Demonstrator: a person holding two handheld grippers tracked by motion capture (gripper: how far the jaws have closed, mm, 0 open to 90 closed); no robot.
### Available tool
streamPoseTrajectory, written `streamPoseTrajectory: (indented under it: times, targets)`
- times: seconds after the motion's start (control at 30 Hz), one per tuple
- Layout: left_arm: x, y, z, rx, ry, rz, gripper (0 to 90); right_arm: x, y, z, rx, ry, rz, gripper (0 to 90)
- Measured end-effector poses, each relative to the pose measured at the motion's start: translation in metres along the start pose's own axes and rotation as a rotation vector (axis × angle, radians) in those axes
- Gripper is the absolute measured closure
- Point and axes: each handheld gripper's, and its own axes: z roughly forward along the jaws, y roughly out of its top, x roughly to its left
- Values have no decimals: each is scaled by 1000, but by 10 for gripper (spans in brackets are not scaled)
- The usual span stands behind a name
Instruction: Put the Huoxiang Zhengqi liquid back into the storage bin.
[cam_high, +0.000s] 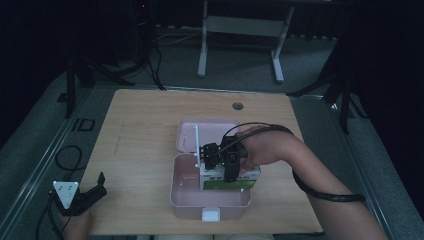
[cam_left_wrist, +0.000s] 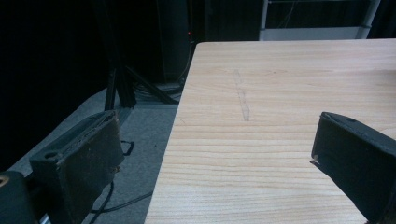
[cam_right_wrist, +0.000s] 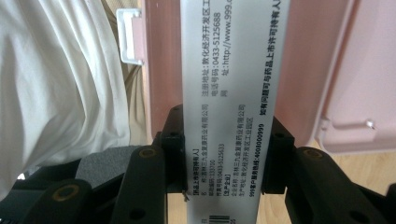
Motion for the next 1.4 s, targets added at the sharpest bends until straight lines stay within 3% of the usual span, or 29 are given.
streamPoseTrajectory:
  times: [0.57,1.4]
  targets:
    - [0,0,0,0,1,2,21,2,18,49,2,56,-23,617]
    - [-1,0,1,1,2,11,21,-4,17,110,-4,120,-28,616]
